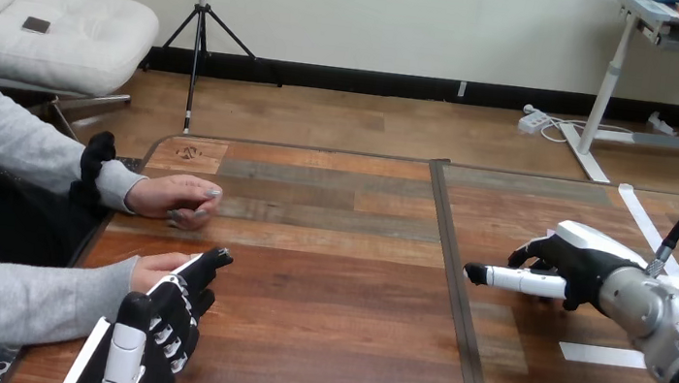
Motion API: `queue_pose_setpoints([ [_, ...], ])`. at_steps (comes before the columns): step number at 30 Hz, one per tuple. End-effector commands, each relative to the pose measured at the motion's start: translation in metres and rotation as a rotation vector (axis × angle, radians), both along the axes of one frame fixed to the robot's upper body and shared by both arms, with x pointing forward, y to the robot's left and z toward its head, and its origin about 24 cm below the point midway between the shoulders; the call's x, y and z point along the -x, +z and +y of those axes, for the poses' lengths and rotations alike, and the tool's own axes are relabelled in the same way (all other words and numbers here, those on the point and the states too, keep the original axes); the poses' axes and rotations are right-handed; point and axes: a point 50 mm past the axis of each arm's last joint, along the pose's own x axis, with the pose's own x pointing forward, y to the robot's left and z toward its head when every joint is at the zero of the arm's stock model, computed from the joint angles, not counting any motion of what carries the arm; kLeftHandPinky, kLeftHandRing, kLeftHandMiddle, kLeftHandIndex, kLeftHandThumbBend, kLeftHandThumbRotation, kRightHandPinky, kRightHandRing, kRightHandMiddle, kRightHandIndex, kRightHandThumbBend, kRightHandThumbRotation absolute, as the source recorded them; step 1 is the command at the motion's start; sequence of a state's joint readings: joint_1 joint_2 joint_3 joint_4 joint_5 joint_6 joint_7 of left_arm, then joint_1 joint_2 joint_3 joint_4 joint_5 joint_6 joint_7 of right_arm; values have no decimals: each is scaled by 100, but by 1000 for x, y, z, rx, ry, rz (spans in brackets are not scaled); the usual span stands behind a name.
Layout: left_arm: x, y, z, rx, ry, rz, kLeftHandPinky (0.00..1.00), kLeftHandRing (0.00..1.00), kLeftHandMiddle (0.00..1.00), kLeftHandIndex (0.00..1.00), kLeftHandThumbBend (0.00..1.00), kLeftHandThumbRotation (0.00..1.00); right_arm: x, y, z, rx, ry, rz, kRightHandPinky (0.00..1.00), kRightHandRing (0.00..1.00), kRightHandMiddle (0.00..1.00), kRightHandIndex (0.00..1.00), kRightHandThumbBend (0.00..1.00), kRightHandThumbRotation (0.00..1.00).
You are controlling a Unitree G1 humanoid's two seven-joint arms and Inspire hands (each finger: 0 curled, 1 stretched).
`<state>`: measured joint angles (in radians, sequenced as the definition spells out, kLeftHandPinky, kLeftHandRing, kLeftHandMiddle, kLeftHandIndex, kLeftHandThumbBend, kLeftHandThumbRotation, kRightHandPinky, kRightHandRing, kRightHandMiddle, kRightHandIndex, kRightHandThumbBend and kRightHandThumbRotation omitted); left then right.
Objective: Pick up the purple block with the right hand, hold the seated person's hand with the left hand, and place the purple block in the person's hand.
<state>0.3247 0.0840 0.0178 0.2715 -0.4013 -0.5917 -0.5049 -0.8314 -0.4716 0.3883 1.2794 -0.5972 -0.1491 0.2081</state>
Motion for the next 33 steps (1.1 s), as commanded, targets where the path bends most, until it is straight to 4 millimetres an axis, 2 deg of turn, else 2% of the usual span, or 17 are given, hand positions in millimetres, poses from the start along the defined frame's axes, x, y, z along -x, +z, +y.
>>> queue_pose_setpoints([
  [1,-5,12,-7,20,1,-62,100,100,95,82,85,100,-7,13,9,-1,69,-6,62,73,79,83,92,94],
  [19,-6,13,-6,12,-3,-65,100,100,96,82,86,100,-12,39,5,3,148,51,57,71,77,80,91,92],
  [25,-7,12,-6,14,-1,-70,100,100,96,82,85,100,-14,53,6,40,191,145,61,74,79,80,90,93],
  [28,-7,12,-6,16,-1,-73,100,100,95,81,85,100,-14,62,6,27,191,214,66,78,80,80,89,95],
  [29,-8,12,-7,16,-2,-73,100,100,95,81,84,100,-15,65,7,13,183,237,71,80,81,80,87,93],
  [33,-8,13,-7,19,-5,-67,100,100,95,80,83,100,-14,78,9,-15,205,339,78,82,82,80,85,90],
])
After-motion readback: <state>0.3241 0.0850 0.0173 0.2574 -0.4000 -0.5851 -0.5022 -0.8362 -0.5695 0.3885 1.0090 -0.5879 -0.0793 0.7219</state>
